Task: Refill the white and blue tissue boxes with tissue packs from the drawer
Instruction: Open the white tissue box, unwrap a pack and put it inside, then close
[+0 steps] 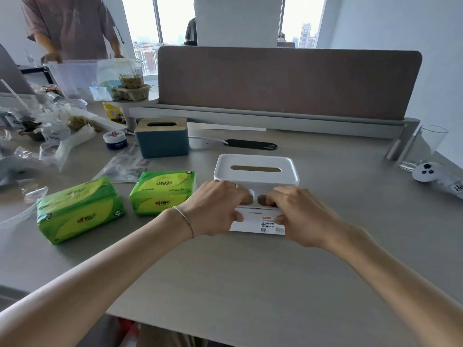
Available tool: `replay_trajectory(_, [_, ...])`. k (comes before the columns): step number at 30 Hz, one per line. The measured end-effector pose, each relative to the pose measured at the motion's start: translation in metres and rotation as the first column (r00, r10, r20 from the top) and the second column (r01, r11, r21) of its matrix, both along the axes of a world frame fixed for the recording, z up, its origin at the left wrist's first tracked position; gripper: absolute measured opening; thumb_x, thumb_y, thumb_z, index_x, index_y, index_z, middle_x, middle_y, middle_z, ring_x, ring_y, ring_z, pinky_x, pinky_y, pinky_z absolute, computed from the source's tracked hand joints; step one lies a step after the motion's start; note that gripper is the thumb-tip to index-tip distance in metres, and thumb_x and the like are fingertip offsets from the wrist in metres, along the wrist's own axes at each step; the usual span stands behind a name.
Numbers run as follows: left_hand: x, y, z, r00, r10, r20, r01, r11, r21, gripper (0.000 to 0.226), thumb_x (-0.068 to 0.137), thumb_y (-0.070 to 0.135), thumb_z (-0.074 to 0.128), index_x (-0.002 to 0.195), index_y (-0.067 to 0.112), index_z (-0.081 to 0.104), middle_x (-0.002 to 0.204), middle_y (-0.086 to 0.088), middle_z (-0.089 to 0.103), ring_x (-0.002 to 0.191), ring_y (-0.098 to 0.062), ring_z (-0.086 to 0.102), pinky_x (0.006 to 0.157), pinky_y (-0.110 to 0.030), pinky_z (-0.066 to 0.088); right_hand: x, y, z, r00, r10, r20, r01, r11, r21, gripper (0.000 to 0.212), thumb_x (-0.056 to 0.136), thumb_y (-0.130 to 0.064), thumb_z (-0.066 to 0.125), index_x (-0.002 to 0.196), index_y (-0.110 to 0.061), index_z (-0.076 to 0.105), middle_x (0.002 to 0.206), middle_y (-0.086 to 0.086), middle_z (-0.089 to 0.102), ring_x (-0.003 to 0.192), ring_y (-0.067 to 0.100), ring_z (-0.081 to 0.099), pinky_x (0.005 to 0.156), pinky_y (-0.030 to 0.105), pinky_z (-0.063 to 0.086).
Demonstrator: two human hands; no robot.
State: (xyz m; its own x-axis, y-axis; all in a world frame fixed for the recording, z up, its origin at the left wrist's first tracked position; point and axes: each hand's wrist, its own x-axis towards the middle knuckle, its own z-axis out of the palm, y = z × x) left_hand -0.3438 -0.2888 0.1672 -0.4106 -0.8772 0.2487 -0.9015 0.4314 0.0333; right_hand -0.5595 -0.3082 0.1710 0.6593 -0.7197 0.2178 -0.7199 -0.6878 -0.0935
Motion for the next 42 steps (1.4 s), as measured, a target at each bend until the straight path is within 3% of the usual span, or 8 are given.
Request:
replay_trajectory(7, [0.003,-0.003,0.0,0.999,-0.024,-0.045,0.025,1.0,0.015,0.027,0.086,0.032,0.077,0.107,0.025,0.063,0.104,0.006,0.068,0.094,-0.024,0.062,0.075,-0.033,0.047,0.0,-0.002,0.001,1.0,0.001,0.02,-0.001,1.0,-0.019,0.031,0.079,-0.007,0.076,0.104,-0.018,0.061,0.097,-0.003,0.063,0.09,0.019,0.061,0.071,0.029,0.047])
replay_trajectory(11, [0.003,-0.005,0.003,0.995,-0.023,-0.095,0.025,0.999,0.028,0.031,0.083,0.032,0.08,0.086,0.029,0.049,0.078,0.014,0.051,0.078,-0.021,0.053,0.065,-0.032,0.041,0.002,-0.003,0.006,0.993,-0.043,0.106,0.039,0.998,0.039,0.04,0.08,-0.016,0.079,0.078,-0.024,0.04,0.087,-0.014,0.065,0.084,0.023,0.064,0.066,0.038,0.05])
replay_trajectory(15, [0.008,0.001,0.005,0.985,-0.111,-0.132,0.105,0.993,-0.052,0.013,0.09,0.039,0.069,0.089,0.031,0.059,0.083,0.009,0.061,0.079,-0.022,0.061,0.063,-0.033,0.045,0.0,0.002,0.013,0.987,0.025,0.156,-0.03,0.999,0.03,0.017,0.089,-0.03,0.072,0.087,-0.032,0.055,0.095,-0.013,0.069,0.085,0.017,0.065,0.072,0.038,0.052])
replay_trajectory(16, [0.009,0.003,0.006,0.984,-0.13,-0.123,0.122,0.99,-0.072,0.009,0.093,0.038,0.066,0.094,0.029,0.063,0.088,0.008,0.065,0.079,-0.023,0.062,0.062,-0.032,0.043,-0.002,0.002,0.014,0.987,0.05,0.156,-0.05,0.999,0.0,0.006,0.091,-0.027,0.069,0.093,-0.029,0.063,0.092,-0.011,0.068,0.085,0.017,0.064,0.071,0.038,0.051])
replay_trajectory(19, [0.01,0.003,0.012,0.989,-0.13,-0.067,0.12,0.983,-0.138,0.012,0.096,0.034,0.062,0.104,0.029,0.071,0.096,0.007,0.07,0.084,-0.023,0.065,0.06,-0.03,0.039,-0.005,0.001,0.015,0.986,0.115,0.122,-0.1,0.988,-0.122,0.015,0.087,-0.01,0.067,0.098,-0.02,0.071,0.083,-0.008,0.063,0.078,0.02,0.061,0.063,0.036,0.049])
replay_trajectory(32, [0.066,-0.01,0.078,0.99,0.121,-0.066,-0.126,0.988,-0.086,0.015,0.098,0.032,0.061,0.102,0.03,0.075,0.094,0.008,0.073,0.085,-0.019,0.063,0.073,-0.036,0.051,0.07,-0.055,0.058,0.971,0.18,0.155,-0.119,0.935,-0.335,0.008,0.08,-0.009,0.07,0.08,-0.017,0.072,0.074,-0.003,0.06,0.068,0.026,0.058,0.056,0.04,0.05])
replay_trajectory(38, [0.124,-0.04,0.082,0.965,0.26,-0.018,-0.26,0.966,-0.008,0.015,0.095,0.025,0.059,0.095,0.026,0.073,0.087,0.002,0.071,0.08,-0.024,0.061,0.067,-0.035,0.048,0.139,-0.091,0.065,0.97,0.188,0.152,-0.149,0.96,-0.239,0.011,0.083,-0.011,0.062,0.076,-0.017,0.069,0.075,-0.005,0.058,0.07,0.019,0.053,0.053,0.026,0.026])
replay_trajectory(42, [0.156,-0.059,0.071,0.947,0.321,0.026,-0.322,0.945,0.058,0.019,0.096,0.025,0.059,0.078,0.031,0.06,0.071,0.009,0.058,0.072,-0.022,0.056,0.063,-0.034,0.044,0.178,-0.114,0.052,0.974,0.202,0.107,-0.187,0.973,-0.134,0.014,0.086,-0.016,0.061,0.075,-0.019,0.068,0.077,-0.003,0.064,0.073,0.021,0.059,0.059,0.031,0.037])
